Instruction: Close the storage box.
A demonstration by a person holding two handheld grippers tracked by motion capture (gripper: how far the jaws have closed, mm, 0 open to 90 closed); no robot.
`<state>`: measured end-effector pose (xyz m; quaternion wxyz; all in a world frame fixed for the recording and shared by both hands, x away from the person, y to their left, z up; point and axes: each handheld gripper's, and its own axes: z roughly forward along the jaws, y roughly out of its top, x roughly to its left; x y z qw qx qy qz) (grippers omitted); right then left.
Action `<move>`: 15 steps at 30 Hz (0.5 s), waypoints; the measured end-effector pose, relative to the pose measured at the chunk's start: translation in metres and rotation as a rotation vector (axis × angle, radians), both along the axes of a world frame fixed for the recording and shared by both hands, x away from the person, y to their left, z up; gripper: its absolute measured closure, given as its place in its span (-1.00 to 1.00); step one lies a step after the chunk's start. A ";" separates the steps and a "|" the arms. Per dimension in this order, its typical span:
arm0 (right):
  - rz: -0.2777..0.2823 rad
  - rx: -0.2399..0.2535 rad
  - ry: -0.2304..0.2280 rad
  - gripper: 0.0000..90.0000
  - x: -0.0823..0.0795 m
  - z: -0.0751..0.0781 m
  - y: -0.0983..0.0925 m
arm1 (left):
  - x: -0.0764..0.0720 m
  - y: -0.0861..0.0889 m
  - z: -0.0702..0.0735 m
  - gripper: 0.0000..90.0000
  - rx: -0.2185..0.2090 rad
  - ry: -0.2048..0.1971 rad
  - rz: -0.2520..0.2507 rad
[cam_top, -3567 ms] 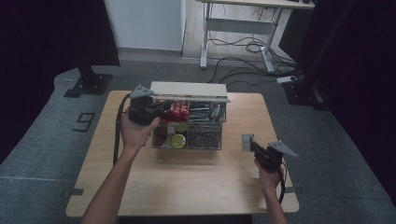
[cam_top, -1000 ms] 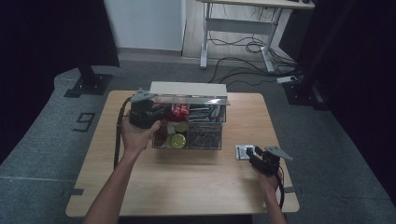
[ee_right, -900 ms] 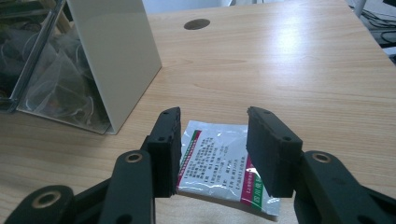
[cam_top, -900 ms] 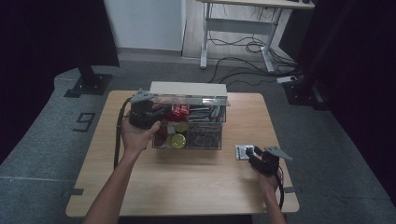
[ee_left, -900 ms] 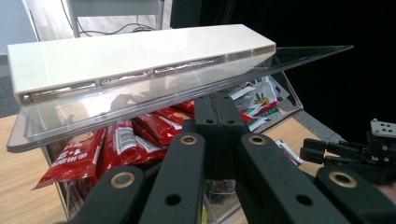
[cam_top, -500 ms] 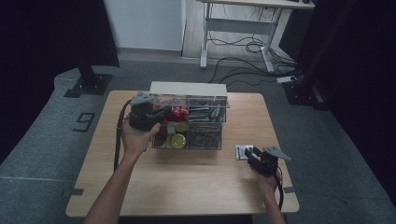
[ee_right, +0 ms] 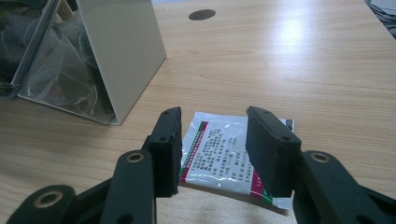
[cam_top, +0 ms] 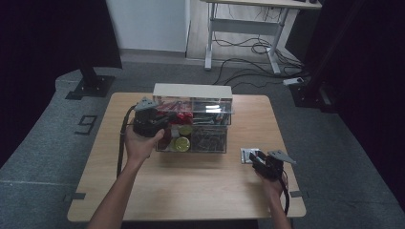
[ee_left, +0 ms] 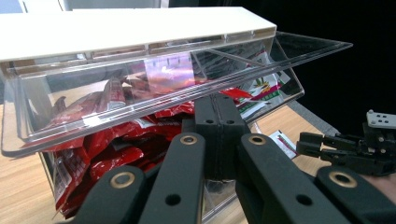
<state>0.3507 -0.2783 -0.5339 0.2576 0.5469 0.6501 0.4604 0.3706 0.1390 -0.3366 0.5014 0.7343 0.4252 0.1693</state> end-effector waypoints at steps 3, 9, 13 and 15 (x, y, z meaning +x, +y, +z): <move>-0.001 -0.001 0.002 0.23 0.000 -0.001 0.000 | 0.002 0.000 -0.005 1.00 -0.003 0.014 0.002; -0.002 -0.002 0.006 0.23 0.000 -0.002 -0.001 | 0.001 0.000 -0.009 1.00 0.000 0.017 -0.004; -0.001 -0.003 0.005 0.23 0.000 -0.002 0.000 | -0.002 0.000 -0.008 1.00 0.002 0.015 -0.007; -0.001 -0.002 0.005 0.23 0.000 -0.002 0.000 | -0.003 0.000 -0.008 1.00 0.001 0.016 -0.010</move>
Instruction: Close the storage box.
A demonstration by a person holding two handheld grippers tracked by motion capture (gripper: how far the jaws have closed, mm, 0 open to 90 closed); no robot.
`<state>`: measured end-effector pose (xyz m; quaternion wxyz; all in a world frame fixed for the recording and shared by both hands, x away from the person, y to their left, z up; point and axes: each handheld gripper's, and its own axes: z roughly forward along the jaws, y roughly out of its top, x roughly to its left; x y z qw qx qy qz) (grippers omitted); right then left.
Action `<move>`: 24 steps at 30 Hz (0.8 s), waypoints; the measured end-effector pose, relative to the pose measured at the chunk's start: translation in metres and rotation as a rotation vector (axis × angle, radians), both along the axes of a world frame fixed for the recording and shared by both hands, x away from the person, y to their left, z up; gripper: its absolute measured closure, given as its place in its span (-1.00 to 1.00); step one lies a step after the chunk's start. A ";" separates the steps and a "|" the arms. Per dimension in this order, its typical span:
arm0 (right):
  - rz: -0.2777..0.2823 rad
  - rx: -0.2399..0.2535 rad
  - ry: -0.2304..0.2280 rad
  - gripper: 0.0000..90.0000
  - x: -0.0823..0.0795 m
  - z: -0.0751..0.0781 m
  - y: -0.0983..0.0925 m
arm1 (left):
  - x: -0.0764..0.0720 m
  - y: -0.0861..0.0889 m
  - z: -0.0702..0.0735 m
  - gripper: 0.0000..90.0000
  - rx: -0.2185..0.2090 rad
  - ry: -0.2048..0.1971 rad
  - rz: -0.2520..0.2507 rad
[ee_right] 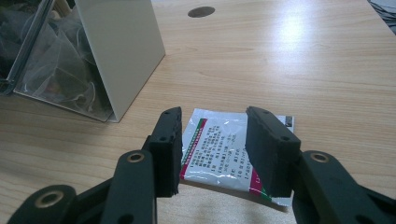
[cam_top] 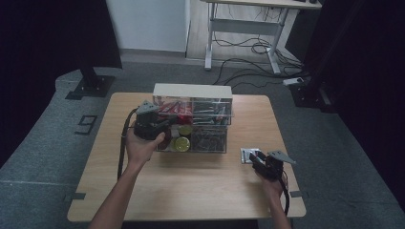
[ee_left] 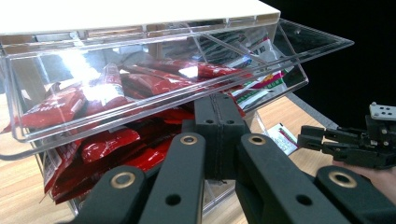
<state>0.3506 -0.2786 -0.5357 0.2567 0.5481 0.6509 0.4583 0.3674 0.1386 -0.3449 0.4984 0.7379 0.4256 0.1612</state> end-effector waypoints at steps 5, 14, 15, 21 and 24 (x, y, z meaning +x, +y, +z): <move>0.003 -0.002 0.003 0.23 0.000 -0.001 0.001 | 0.000 0.001 -0.004 1.00 0.000 0.012 -0.004; 0.003 -0.002 0.008 0.24 0.000 -0.002 0.001 | 0.000 0.001 -0.008 1.00 -0.002 0.017 -0.002; 0.003 -0.002 0.008 0.24 0.000 -0.002 0.001 | 0.000 0.001 -0.008 1.00 -0.002 0.018 -0.002; 0.003 0.001 0.006 0.24 0.000 -0.002 0.001 | -0.001 0.002 -0.008 1.00 -0.002 0.018 -0.002; 0.003 0.001 0.005 0.24 0.000 -0.002 0.001 | -0.002 0.002 -0.009 0.99 -0.005 0.017 -0.005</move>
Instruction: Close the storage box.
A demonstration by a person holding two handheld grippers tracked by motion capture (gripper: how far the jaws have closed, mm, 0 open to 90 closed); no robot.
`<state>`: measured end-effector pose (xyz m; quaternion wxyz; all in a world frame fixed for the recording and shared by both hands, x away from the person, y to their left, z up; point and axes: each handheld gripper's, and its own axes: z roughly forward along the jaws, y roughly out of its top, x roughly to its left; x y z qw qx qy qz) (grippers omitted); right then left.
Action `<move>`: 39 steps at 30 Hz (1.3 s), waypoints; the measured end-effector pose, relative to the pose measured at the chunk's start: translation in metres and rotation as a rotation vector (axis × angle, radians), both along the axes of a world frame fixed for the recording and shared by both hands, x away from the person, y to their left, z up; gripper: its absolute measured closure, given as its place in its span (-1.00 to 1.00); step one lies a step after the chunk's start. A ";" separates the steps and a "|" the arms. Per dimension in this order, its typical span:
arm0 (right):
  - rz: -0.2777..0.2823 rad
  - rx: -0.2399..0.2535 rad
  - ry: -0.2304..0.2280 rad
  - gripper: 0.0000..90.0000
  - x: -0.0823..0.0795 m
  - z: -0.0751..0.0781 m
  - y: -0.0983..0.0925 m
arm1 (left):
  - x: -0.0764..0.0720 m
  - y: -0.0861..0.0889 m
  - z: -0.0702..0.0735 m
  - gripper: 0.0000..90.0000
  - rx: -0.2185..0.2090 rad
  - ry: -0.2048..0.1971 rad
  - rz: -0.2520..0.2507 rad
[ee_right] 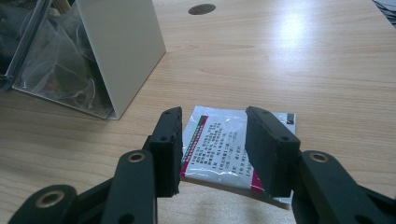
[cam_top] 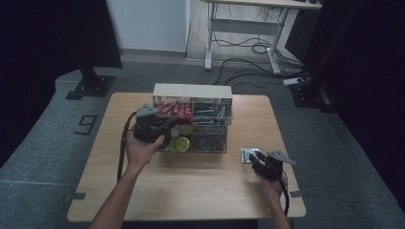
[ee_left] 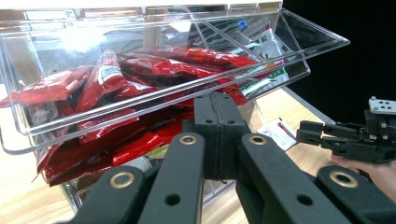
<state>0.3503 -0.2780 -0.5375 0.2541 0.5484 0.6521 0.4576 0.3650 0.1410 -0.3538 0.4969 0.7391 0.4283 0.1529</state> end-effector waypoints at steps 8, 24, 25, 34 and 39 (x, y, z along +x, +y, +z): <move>0.001 0.003 0.000 0.24 0.000 0.000 0.000 | -0.005 0.007 -0.006 0.98 -0.006 0.001 -0.011; 0.011 0.001 -0.001 0.24 -0.002 -0.001 0.002 | -0.024 0.022 -0.031 0.70 0.004 -0.039 0.001; 0.013 0.000 -0.002 0.23 -0.002 -0.001 0.002 | -0.025 0.023 -0.033 0.67 0.008 -0.042 0.003; 0.037 0.011 -0.017 0.21 -0.004 0.000 0.003 | -0.040 0.031 -0.058 0.35 0.039 -0.054 0.008; 0.058 0.017 -0.016 0.18 -0.006 0.000 0.004 | -0.050 0.038 -0.080 0.26 0.054 -0.049 0.038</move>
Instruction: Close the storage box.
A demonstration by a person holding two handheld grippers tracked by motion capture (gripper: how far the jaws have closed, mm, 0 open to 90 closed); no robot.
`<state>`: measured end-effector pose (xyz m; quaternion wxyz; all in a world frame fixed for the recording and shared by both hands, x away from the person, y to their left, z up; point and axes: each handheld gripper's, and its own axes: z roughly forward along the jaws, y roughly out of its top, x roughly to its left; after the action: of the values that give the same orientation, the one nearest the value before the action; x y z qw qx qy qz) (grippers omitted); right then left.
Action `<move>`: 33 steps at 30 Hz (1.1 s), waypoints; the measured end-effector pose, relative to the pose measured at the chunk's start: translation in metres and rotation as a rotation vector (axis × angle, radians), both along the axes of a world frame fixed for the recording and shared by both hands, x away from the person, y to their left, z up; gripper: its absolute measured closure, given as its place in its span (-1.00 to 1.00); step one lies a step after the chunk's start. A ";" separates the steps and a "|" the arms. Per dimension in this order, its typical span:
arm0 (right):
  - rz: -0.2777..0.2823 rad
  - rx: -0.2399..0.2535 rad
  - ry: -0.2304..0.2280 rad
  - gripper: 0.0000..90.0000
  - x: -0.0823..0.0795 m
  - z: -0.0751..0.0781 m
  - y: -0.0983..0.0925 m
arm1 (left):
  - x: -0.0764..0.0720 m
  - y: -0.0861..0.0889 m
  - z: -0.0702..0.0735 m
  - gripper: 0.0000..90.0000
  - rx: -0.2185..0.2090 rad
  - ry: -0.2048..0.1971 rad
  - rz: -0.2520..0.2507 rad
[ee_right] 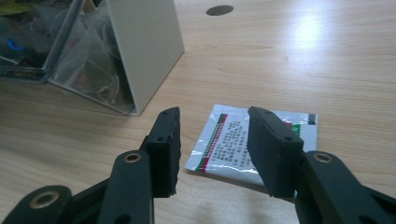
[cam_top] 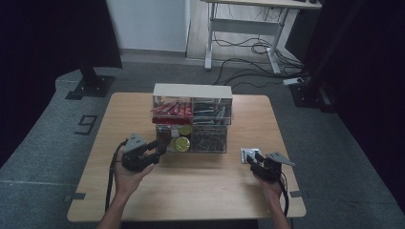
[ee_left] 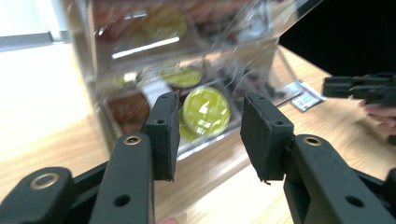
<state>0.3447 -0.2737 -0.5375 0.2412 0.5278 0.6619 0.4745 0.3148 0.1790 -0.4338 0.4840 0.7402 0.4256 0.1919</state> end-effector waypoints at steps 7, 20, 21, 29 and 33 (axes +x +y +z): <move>0.038 -0.003 0.001 0.16 -0.004 0.000 0.002 | -0.004 0.011 -0.033 0.22 0.033 0.058 0.019; 0.079 -0.036 0.017 0.12 -0.008 -0.005 0.003 | -0.004 0.024 -0.071 0.19 0.090 0.135 0.058; 0.078 -0.035 0.018 0.12 -0.008 -0.005 0.002 | -0.004 0.024 -0.071 0.19 0.090 0.135 0.058; 0.084 -0.031 0.014 0.10 -0.009 -0.004 0.002 | -0.005 0.025 -0.074 0.17 0.086 0.140 0.067; 0.084 -0.033 0.014 0.09 -0.008 -0.004 0.002 | -0.005 0.025 -0.076 0.15 0.089 0.142 0.064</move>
<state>0.3363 -0.2717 -0.5413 0.2249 0.4986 0.6929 0.4697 0.3095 0.2037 -0.5098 0.4128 0.7586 0.4735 0.1729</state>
